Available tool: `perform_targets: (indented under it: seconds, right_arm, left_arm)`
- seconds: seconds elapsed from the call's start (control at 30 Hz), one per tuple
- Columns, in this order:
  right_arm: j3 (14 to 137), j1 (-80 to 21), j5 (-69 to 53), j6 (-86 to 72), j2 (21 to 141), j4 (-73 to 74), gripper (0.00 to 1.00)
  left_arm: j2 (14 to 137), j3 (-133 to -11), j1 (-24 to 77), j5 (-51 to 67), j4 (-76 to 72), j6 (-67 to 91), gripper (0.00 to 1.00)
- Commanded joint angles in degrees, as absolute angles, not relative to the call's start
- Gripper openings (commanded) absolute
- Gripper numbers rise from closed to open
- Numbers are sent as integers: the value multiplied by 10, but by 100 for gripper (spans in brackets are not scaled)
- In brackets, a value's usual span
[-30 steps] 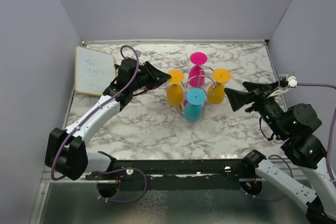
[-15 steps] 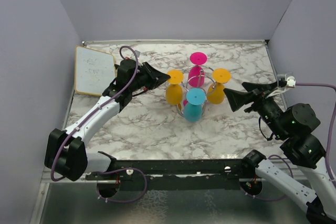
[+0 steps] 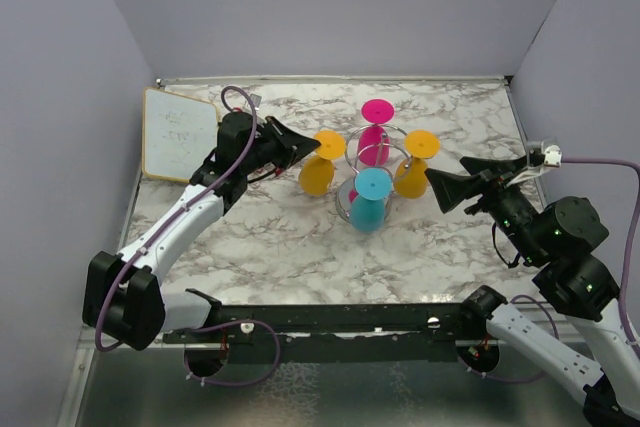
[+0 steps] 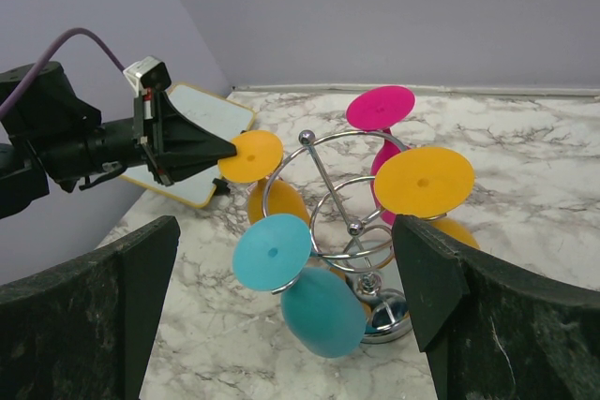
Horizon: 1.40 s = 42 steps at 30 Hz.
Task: Take the wine glass off the wine glass rack
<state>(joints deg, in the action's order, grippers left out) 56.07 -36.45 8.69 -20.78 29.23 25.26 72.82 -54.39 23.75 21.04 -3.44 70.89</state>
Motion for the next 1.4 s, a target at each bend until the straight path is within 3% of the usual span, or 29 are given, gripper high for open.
perform_targets:
  seconds: [0.0,0.37,0.8,1.13,1.37]
  right_arm:
    - [556,-369,92,-212,294,238,98]
    - [555,-369,92,-212,295,238,98]
    - [560,-369,95,-205,307,235,98]
    - [566,-369,88,-194,326,228,98]
    - [572,-369,85,-190,328,229,98]
  left_arm:
    - [714,-537,229,229,-45,716,2]
    - [710,-538,205,253,-44,734,0]
    - [620,-518,157,260,31,703,0]
    - [552,-632,143,144,139,498,0]
    - [514,-685,143,218,50,376,0]
